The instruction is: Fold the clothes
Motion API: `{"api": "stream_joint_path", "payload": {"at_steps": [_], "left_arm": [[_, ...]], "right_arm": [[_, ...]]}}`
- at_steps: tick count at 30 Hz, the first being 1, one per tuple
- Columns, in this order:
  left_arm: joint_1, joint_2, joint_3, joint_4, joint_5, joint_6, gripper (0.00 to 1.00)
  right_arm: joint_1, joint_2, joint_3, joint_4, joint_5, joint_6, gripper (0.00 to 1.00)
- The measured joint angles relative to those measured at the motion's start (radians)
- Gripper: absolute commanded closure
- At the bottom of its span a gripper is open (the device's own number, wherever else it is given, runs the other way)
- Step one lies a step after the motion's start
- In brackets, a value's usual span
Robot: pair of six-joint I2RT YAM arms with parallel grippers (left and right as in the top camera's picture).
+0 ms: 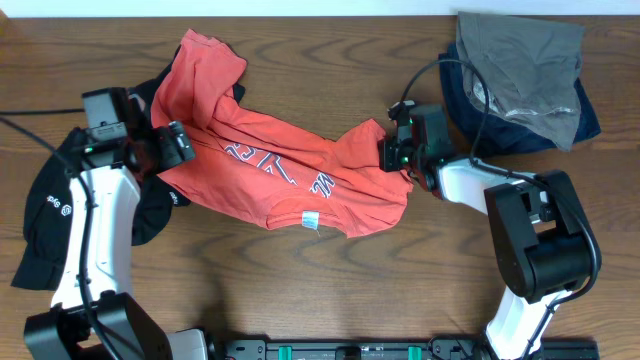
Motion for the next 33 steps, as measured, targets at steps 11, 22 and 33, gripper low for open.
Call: {"api": "stream_joint_path", "payload": {"at_steps": [11, 22, 33], "left_arm": [[-0.085, 0.012, -0.005, 0.122, 0.0, 0.0, 0.02], [-0.201, 0.012, -0.006, 0.333, 0.019, 0.01, 0.02], [-0.222, 0.057, 0.064, 0.336, 0.133, 0.044, 0.02]], "right_arm": [[-0.03, -0.231, 0.408, -0.649, -0.062, -0.112, 0.99], [-0.03, -0.52, 0.638, -1.054, -0.077, -0.237, 0.99], [-0.109, -0.794, 0.641, -1.333, -0.055, -0.279, 0.99]]}}
